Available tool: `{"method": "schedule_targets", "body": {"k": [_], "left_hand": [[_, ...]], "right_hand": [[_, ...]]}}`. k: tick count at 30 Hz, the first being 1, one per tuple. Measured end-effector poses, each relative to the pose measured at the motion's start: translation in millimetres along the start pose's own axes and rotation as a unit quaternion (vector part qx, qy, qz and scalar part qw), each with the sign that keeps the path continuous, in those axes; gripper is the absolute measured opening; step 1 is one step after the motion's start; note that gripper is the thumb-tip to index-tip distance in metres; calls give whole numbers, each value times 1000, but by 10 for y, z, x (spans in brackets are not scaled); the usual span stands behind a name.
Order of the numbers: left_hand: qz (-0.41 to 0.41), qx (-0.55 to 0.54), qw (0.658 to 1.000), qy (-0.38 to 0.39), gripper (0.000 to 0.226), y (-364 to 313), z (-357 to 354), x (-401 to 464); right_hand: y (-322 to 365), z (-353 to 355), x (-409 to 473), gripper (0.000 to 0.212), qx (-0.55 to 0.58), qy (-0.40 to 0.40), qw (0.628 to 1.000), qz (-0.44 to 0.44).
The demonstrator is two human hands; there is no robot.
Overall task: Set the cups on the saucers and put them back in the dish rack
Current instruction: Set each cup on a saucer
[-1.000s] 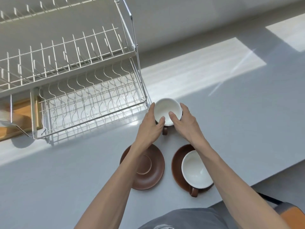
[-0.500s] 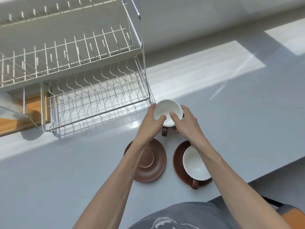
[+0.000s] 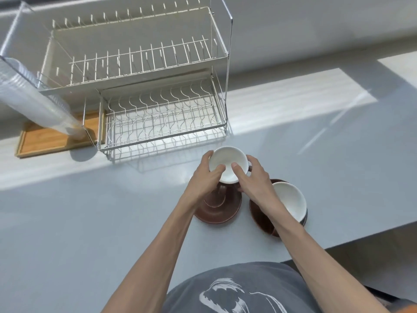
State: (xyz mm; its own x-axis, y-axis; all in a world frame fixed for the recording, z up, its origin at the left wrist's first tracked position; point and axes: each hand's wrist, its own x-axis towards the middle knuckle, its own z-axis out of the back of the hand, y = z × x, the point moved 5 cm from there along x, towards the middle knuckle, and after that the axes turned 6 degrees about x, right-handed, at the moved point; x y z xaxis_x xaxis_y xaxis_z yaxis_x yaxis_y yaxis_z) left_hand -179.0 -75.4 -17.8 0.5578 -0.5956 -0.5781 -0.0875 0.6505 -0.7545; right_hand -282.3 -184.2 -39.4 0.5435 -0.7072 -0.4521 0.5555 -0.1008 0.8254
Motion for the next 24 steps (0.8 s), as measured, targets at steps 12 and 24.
{"method": "schedule_targets", "body": {"k": [12,24], "left_hand": [[26,-31,999,-30,69,457,56,-399],[13,-37,998,-39,61,572,73,-504]], "right_hand": [[-227,-289,-372,77,12,29,999,2],[-262,-354,-466,61,-8,35,999,13]]}}
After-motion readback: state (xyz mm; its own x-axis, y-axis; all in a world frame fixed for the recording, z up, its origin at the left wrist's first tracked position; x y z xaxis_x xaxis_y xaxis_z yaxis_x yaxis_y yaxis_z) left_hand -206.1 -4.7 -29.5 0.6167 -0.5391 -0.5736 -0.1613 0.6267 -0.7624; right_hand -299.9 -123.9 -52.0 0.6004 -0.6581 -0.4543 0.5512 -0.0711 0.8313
